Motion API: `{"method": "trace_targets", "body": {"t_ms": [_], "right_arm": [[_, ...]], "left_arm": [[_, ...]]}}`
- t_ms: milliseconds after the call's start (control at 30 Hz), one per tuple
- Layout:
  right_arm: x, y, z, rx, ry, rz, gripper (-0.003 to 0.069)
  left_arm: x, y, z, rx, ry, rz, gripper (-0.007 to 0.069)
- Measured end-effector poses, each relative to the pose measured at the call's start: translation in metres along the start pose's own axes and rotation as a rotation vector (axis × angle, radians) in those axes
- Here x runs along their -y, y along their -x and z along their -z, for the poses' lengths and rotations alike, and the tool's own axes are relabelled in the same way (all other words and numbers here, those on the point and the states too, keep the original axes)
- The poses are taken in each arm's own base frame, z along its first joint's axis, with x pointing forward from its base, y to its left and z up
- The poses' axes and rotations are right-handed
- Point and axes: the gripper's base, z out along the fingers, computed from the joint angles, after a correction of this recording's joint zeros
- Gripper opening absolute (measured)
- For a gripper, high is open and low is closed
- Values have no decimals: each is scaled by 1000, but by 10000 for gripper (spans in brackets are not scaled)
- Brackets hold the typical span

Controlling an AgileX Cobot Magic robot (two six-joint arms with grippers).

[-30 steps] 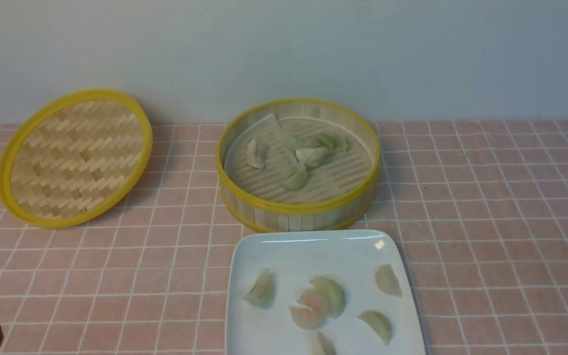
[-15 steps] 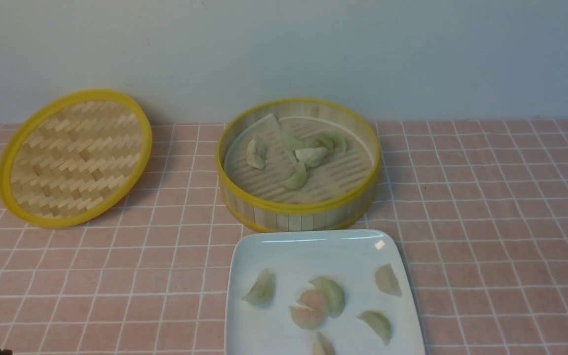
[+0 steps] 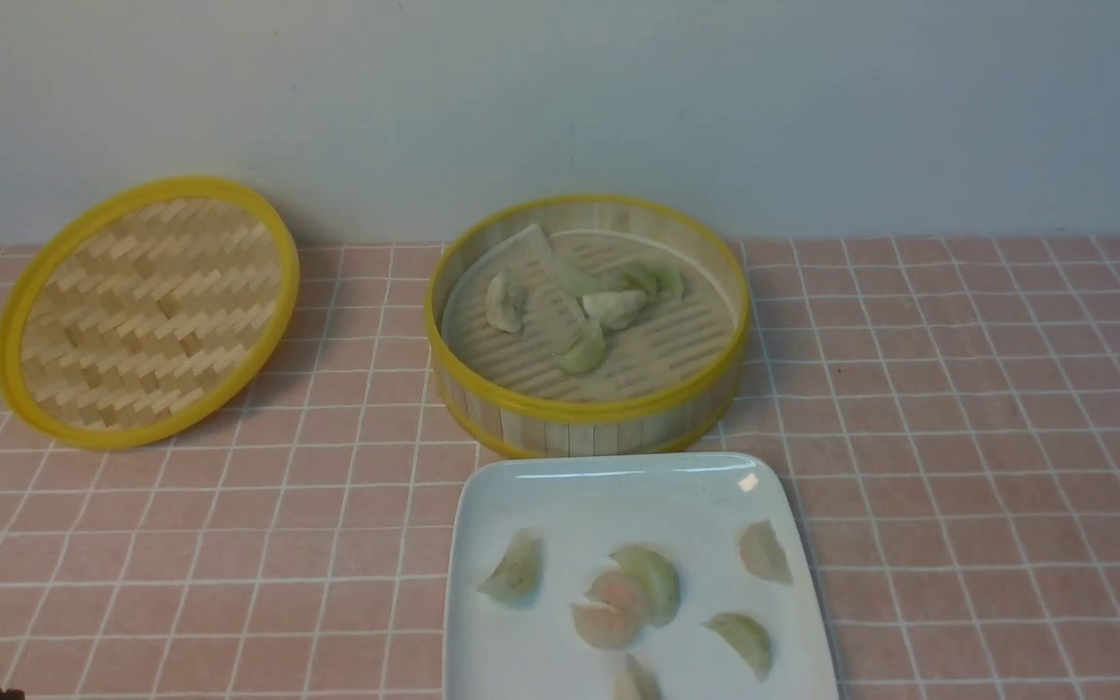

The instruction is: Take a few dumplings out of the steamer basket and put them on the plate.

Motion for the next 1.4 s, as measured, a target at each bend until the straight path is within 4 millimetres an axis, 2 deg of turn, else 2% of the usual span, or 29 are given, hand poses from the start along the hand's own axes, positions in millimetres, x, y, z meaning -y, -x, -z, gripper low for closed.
{"method": "trace_targets", "body": {"t_ms": [167, 433, 633, 700, 833, 900, 1067, 1167, 1400], "right_arm": [[-2, -1, 0, -9, 17, 24, -15], [-15, 2, 1, 32, 164, 108, -15], [-14, -2, -2, 52, 111, 152, -15], [-12, -11, -7, 41, 25, 164, -15], [4, -48, -22, -42, -225, 185, -15], [21, -83, -30, -135, -355, 182, -15], [45, -143, -35, -277, -476, 133, -15], [45, -142, -38, -208, -464, 110, -15], [45, -141, -38, -194, -462, 108, -15]], "left_arm": [[0, 0, 0, -2, 0, 0, -6], [0, 0, 0, -3, 0, 0, -6], [0, 0, 0, -4, 0, 0, -6], [0, 0, 0, -4, 0, 0, -6], [0, 0, 0, -4, 0, 0, -6], [0, 0, 0, -5, 0, 0, -6], [0, 0, 0, -6, 0, 0, -6], [0, 0, 0, -6, 0, 0, -6], [0, 0, 0, -7, 0, 0, -6]]}}
